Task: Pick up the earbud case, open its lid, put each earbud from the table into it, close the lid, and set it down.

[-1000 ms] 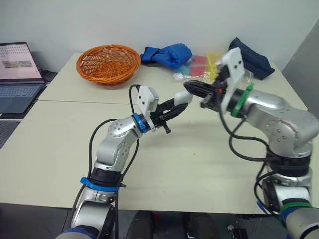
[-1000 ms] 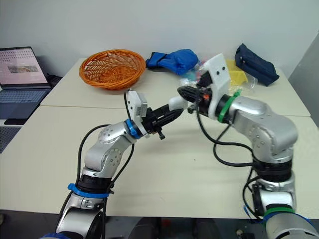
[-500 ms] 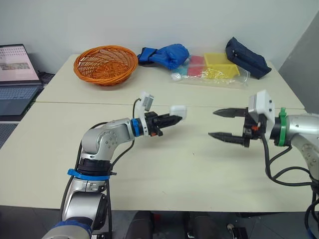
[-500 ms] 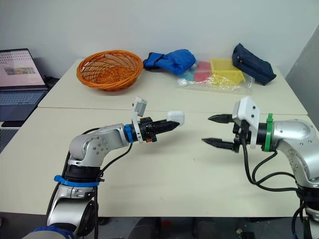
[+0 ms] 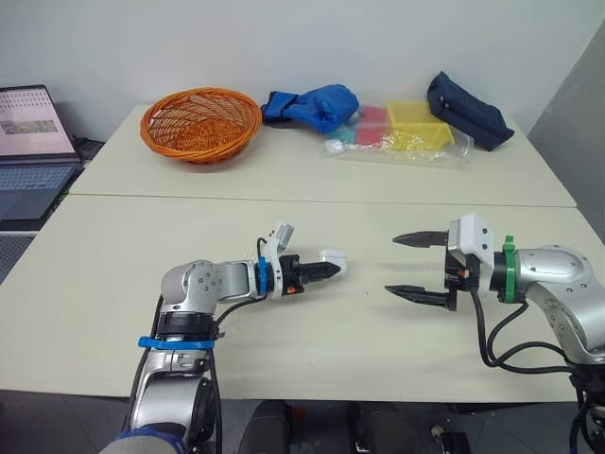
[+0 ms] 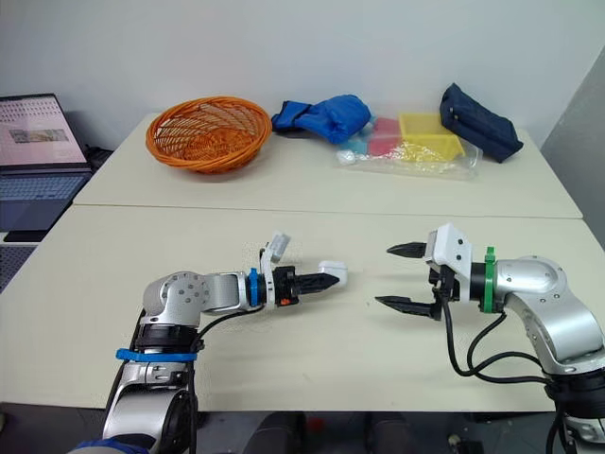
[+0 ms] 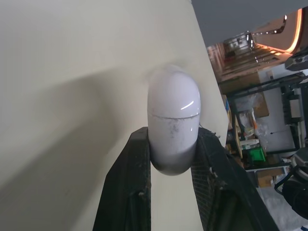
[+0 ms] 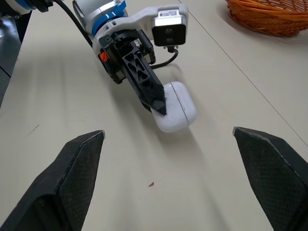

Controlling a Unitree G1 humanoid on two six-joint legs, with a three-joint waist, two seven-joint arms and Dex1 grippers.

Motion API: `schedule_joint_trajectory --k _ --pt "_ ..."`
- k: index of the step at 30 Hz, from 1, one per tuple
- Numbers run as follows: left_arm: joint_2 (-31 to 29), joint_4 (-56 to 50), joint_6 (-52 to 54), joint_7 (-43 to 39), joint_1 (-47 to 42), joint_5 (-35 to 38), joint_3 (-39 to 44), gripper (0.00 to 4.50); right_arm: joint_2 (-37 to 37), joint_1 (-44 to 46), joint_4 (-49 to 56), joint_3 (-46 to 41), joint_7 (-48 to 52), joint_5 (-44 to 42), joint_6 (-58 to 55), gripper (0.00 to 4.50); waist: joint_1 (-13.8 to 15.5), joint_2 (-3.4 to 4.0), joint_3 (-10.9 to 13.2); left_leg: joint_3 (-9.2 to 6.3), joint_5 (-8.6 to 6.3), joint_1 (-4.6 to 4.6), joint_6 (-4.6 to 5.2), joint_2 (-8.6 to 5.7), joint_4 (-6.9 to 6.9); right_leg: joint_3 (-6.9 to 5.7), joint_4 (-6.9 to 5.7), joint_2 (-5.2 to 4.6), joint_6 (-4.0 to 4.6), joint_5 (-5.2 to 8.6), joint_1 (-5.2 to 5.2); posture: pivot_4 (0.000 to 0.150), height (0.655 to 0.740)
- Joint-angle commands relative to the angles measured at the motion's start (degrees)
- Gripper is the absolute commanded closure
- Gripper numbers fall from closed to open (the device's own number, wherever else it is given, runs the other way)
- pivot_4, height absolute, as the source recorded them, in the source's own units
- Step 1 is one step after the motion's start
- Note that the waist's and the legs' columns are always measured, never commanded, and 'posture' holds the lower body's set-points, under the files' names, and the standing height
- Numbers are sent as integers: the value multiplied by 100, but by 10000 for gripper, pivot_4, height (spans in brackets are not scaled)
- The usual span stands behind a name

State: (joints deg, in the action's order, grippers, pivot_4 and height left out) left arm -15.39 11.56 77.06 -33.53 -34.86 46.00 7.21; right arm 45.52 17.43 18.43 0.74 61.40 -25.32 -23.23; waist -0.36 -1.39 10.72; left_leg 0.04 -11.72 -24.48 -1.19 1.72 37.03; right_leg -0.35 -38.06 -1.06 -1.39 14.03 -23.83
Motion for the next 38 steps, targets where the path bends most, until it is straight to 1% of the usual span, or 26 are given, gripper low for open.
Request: schedule_joint_trajectory --k 1,2,5,7,8,10,14,15,17,18,19,20,22,24,25,26,28,29,34,38 --pt "-53 117 89 -82 -6 0 26 28001 -4 2 36 -47 -25 73 146 0 -9 0 0 2 0 12 0 0 -1 2 1 0 1 1 11 1500 7400" --pt "-69 123 76 -106 -17 -5 15 24461 -22 22 7 -45 -40 53 127 0 -12 0 0 5 0 24 0 0 -3 4 2 0 1 1 20 1500 7400" --pt "-154 213 -2 -148 -46 -64 39 15664 -95 129 -137 -16 -57 72 135 0 -14 0 0 5 -1 56 -1 1 -6 4 6 -1 4 3 50 1500 7400" --pt "-222 275 -34 -137 -57 -90 87 8646 -149 202 -235 -2 -60 107 161 0 -14 0 0 5 -1 61 -1 1 -5 4 5 -1 5 2 53 1500 7400" --pt "-287 246 -10 -150 -41 -78 99 7177 -167 232 -264 2 -56 114 163 0 -14 0 0 5 -1 62 -1 1 -5 4 5 -1 5 2 53 1500 7400" --pt "-408 161 99 -121 -9 -34 167 455 -196 285 -330 7 -35 129 176 0 -17 1 0 5 -1 62 -1 2 -6 5 4 -1 6 1 53 1500 7400" --pt "-797 -259 453 -212 214 137 196 455 -213 338 -477 11 24 173 266 0 -20 1 0 4 -1 62 -1 4 -9 4 5 0 7 2 53 1500 7400" --pt "-1029 -442 484 -279 305 144 214 455 -198 342 -556 0 57 193 321 0 -24 0 0 4 -1 62 -1 4 -10 4 5 0 7 2 53 1500 7400" --pt "-1478 -723 178 -509 407 82 281 455 -155 314 -685 -49 126 218 446 0 -46 0 0 5 -1 62 -1 6 -12 6 7 0 8 3 52 1500 7400" --pt "-1716 -881 -397 -725 461 -135 223 455 -111 266 -748 -80 154 280 575 0 -48 0 0 5 -1 61 -2 7 -13 5 8 0 9 3 52 1500 7400" --pt "-2214 -1210 -1640 -1371 608 -680 -17 455 -38 147 -808 -174 218 284 681 0 -48 0 0 4 -1 61 -2 6 -14 5 7 -1 10 4 51 1500 7400" --pt "-2566 -1430 -2548 -1845 722 -1075 -207 455 14 63 -851 -239 264 282 759 0 -48 -4 3 5 -1 60 -2 6 -15 4 7 -2 14 6 47 1500 7400" --pt "-3100 -1573 -3958 -2595 1010 -1664 -476 455 74 -49 -896 -352 280 201 753 0 2 -4 3 6 -2 59 -4 8 -22 1 8 -8 67 33 45 1500 7400" --pt "-3389 -1457 -5074 -2990 1345 -2089 -485 455 90 -94 -868 -473 224 43 569 0 30 11 -6 14 -3 60 -4 11 -27 2 11 -27 86 29 45 1500 7400" --pt "-3453 -1379 -5550 -3089 1484 -2259 -437 455 84 -110 -846 -522 199 -24 484 0 33 21 -11 17 -3 60 -4 18 -31 3 12 -38 97 24 44 1500 7400" --pt "-3427 -1270 -5727 -2879 1566 -2405 -342 455 123 -153 -802 -553 242 -63 469 0 35 21 -11 23 -3 63 -4 18 -37 9 18 -64 96 24 44 1500 7400" --pt "-3339 -1017 -6216 -2400 1625 -2819 -236 455 170 -213 -747 -602 272 -73 468 0 41 15 -8 24 -3 58 -3 11 -38 1 22 -86 90 26 44 1500 7400" --pt "-3271 -984 -6288 -2294 1616 -2841 -171 455 174 -219 -717 -634 244 -112 396 0 42 12 -6 24 -3 55 -2 11 -37 -2 24 -88 66 39 44 1500 7400" --pt "-3073 -932 -6048 -2318 1307 -2574 -70 455 118 -100 -725 -643 91 -169 262 0 78 7 -4 19 -3 47 -2 9 -32 -16 25 -85 59 37 44 1500 7400" --pt "-3048 -919 -6011 -2452 1216 -2657 -257 455 69 -67 -786 -562 56 -89 307 0 64 7 -4 22 -3 49 -2 5 -31 -12 24 -49 43 28 45 1500 7400"
